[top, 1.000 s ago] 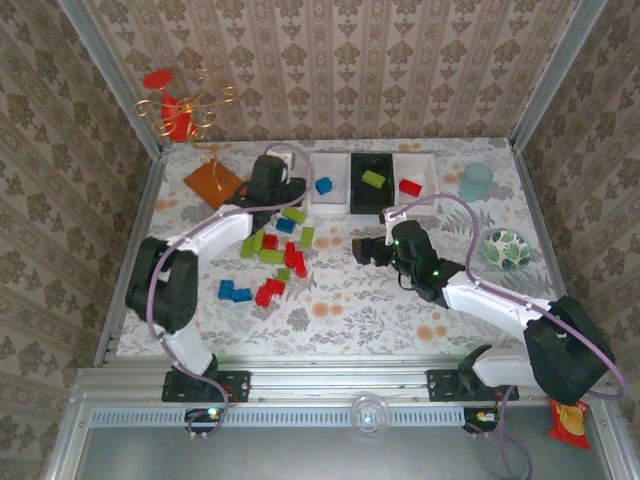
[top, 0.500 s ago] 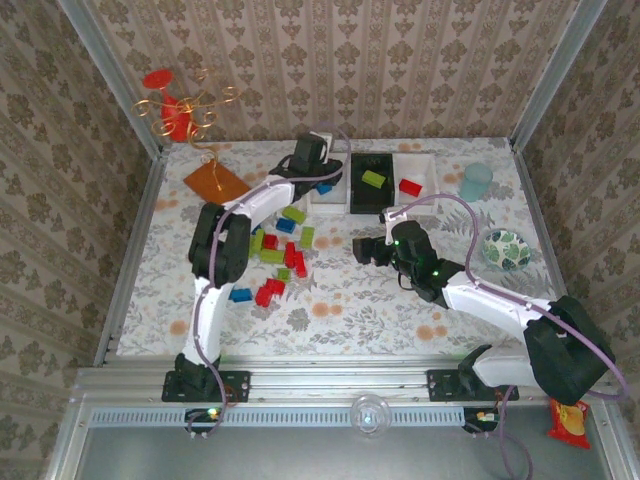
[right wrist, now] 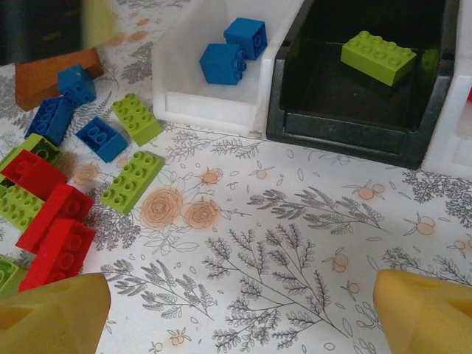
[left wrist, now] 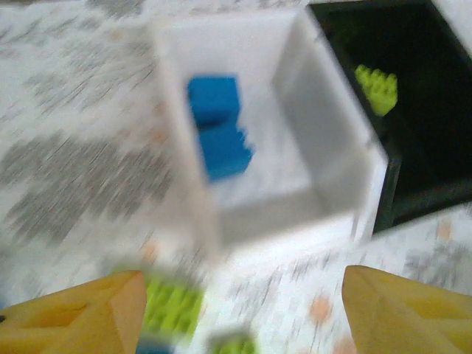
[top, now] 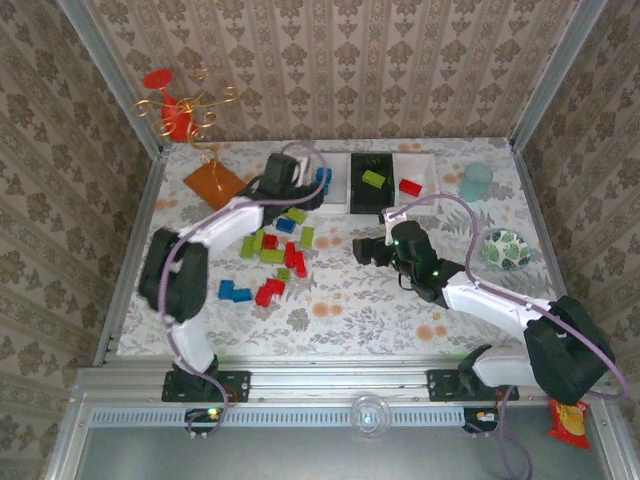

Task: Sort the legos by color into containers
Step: Pick up the lego from the middle-left of the table.

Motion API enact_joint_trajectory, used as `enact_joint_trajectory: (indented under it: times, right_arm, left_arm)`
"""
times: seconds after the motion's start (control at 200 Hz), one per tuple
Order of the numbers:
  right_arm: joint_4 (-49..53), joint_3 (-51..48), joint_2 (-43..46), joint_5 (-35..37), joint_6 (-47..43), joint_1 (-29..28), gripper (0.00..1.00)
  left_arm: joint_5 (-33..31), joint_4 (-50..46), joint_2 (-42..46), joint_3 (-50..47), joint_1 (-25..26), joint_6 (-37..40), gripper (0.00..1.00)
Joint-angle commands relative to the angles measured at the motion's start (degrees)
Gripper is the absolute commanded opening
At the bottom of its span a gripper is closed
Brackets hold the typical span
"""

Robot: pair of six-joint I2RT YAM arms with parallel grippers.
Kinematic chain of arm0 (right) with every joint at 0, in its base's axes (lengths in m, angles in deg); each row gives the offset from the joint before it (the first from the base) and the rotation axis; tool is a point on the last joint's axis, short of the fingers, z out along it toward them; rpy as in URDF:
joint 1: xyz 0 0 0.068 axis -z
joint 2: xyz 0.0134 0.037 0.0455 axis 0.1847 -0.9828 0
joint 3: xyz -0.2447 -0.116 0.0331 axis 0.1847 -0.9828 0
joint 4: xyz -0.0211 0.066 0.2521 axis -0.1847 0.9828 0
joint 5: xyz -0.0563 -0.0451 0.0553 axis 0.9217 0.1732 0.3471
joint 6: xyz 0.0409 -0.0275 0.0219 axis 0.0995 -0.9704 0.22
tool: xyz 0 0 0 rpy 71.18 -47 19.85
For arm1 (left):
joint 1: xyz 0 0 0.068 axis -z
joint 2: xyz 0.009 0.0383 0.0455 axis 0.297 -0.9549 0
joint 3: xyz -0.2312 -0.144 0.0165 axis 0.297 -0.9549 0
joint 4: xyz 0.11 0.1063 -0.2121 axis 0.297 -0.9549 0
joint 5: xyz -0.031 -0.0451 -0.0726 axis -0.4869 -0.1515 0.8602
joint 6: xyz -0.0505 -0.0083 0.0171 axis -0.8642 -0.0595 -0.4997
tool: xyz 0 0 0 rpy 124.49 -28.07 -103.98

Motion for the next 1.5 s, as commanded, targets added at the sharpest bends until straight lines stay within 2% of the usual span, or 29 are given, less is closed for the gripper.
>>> enact_joint_trajectory:
  times: [0.0, 0.095, 0.165, 0.275, 0.525, 0.615, 0.71, 1.135, 1.495]
  right_arm:
    - [-0.2, 1.8, 0.7, -0.5, -1.1, -1.4, 0.93]
    - [-0.5, 2.4, -0.4, -0.5, -2.6, -3.3, 0.93]
    - [-0.6, 3.0, -1.5, -0.5, -3.0, -4.2, 0.93]
    - [-0.2, 3.6, -2.6, -0.4, -3.0, -4.6, 0.93]
    - [0.1, 3.2, -1.7, 1.4, -3.6, -4.6, 0.94]
    - [0.4, 3.4, -1.6, 1.4, -3.6, -4.6, 0.94]
    - [0.3, 3.3, -1.6, 1.6, -3.5, -4.6, 0.94]
    - [0.9, 3.6, -2.3, 2.3, -3.3, -4.6, 0.94]
    - [1.1, 3.7, -2.0, 2.5, -3.3, -4.6, 0.94]
  left_arm:
    - [-1.6, 1.7, 9.8, -11.4, -2.6, -0.8, 0.72]
    - [-1.4, -0.6, 16.9, -19.1, -4.4, -0.9, 0.74]
    - [0.2, -2.1, 18.4, -21.2, -4.4, -0.7, 0.75]
    - [1.8, -6.0, 14.7, -18.9, -3.8, 0.1, 0.73]
    - [-3.5, -8.7, 7.5, -13.5, -3.4, 1.9, 0.61]
    - [-6.3, -9.6, 6.0, -12.9, -3.4, 2.8, 0.61]
    - [-6.5, -9.8, 4.6, -12.5, -3.4, 3.1, 0.60]
    - [-4.7, -10.3, 2.3, -12.1, -3.4, 3.2, 0.49]
    - [-4.5, -11.9, 2.0, -13.1, -3.3, 3.3, 0.44]
